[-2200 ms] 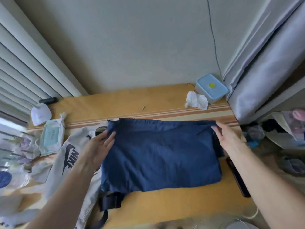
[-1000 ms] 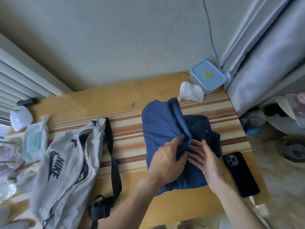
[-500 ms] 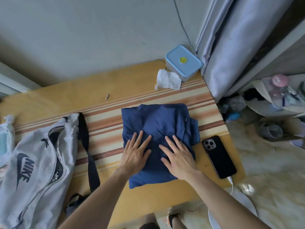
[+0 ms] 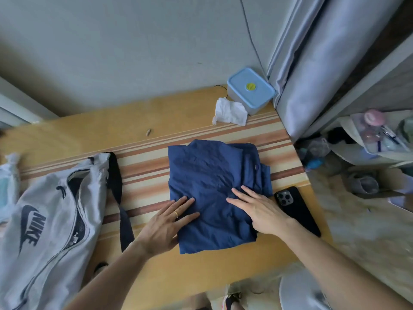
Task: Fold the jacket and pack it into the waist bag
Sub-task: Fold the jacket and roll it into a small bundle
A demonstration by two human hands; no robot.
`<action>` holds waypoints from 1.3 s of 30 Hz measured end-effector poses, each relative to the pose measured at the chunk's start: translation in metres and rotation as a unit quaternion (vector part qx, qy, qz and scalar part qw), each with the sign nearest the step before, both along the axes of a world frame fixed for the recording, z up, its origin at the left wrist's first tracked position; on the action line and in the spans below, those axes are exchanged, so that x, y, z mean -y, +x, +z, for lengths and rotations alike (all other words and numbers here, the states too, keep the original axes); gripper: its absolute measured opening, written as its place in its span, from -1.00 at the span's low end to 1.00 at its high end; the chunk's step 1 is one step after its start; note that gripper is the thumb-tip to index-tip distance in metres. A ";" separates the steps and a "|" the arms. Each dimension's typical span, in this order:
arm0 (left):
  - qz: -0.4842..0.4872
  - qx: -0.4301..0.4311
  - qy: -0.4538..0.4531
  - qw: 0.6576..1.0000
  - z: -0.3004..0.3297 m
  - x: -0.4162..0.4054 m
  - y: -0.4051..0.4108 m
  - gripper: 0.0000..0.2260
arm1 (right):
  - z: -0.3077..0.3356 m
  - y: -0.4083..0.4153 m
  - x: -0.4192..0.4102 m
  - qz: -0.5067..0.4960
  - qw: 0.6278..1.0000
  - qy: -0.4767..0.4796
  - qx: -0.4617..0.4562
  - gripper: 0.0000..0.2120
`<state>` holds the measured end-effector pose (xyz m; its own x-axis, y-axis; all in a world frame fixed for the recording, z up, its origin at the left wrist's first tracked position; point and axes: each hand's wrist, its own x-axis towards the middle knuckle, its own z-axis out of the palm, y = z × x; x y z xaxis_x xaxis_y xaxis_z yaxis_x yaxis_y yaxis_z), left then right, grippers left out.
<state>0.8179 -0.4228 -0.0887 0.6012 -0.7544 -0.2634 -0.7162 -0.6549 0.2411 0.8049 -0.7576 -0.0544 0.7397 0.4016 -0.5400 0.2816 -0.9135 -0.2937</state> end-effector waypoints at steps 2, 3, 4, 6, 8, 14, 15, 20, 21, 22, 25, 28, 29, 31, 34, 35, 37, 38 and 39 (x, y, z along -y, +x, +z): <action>0.078 -0.035 -0.059 0.995 0.004 0.010 0.001 -0.55 | 0.005 0.004 0.000 -0.018 0.999 0.020 -0.035 -0.25; 0.135 -0.070 -0.106 0.983 0.012 0.017 0.000 -0.62 | 0.010 0.006 0.001 -0.043 0.996 0.029 -0.070 -0.34; 0.203 -0.121 -0.158 0.959 0.019 0.021 -0.002 -0.68 | 0.016 0.008 0.001 -0.084 0.989 0.049 -0.111 -0.44; 0.352 -0.228 -0.226 0.879 0.038 0.027 -0.002 -0.77 | 0.034 0.010 0.003 -0.229 0.932 0.167 -0.227 -0.62; 0.474 -0.296 -0.261 0.787 0.052 0.029 0.001 -0.58 | 0.049 0.007 0.010 -0.378 0.797 0.334 -0.333 -0.59; 0.669 -0.326 -0.238 0.624 0.059 0.040 0.016 -0.67 | 0.042 0.014 0.007 -0.417 0.842 0.301 -0.162 -0.52; 0.689 -0.301 -0.220 0.622 0.055 0.043 0.019 -0.67 | 0.032 0.020 0.002 -0.439 0.860 0.244 -0.086 -0.58; 0.755 -0.169 -0.085 0.628 0.044 0.053 0.023 -0.36 | 0.014 0.032 -0.037 -0.428 0.868 0.001 0.252 -0.61; 0.760 -0.185 -0.088 0.617 0.042 0.053 0.023 -0.30 | 0.014 0.027 -0.050 -0.380 0.868 -0.011 0.320 -0.64; 0.763 -0.208 -0.098 0.604 0.040 0.053 0.024 -0.27 | 0.015 0.022 -0.065 -0.325 0.872 0.015 0.366 -0.70; 0.755 -0.258 -0.130 0.589 0.036 0.047 0.024 -0.35 | 0.006 0.005 -0.100 -0.172 0.935 0.108 0.292 -0.80; 0.740 -0.286 -0.228 0.564 0.039 0.043 0.025 -0.55 | 0.001 0.010 -0.114 -0.194 0.974 0.097 0.070 -0.52; 0.731 -0.293 -0.264 0.558 0.044 0.044 0.025 -0.64 | 0.005 0.016 -0.116 -0.228 0.968 0.106 0.013 -0.48; 0.697 -0.297 -0.315 0.571 0.058 0.051 0.025 -0.75 | 0.013 0.030 -0.117 -0.297 0.937 0.167 -0.076 -0.45; 0.588 -0.295 -0.359 0.663 0.078 0.072 0.020 -0.72 | 0.043 0.046 -0.110 -0.458 0.784 0.351 -0.230 -0.29; 0.538 -0.302 -0.361 0.699 0.083 0.082 0.019 -0.70 | 0.048 0.048 -0.103 -0.486 0.732 0.395 -0.268 -0.29; 0.445 -0.324 -0.356 0.755 0.085 0.104 0.015 -0.73 | 0.051 0.048 -0.085 -0.522 0.680 0.431 -0.282 -0.49; 0.408 -0.327 -0.349 0.778 0.082 0.115 0.013 -0.75 | 0.050 0.047 -0.077 -0.562 0.665 0.425 -0.248 -0.61; 0.377 -0.311 -0.325 0.810 0.077 0.125 0.011 -0.75 | 0.046 0.044 -0.067 -0.607 0.669 0.386 -0.186 -0.69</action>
<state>0.8292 -0.5477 -0.0115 0.8591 -0.3360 -0.3860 0.2194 -0.4396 0.8710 0.8489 -0.6907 -0.0081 0.6460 -0.1076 -0.7558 -0.7543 0.0626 -0.6536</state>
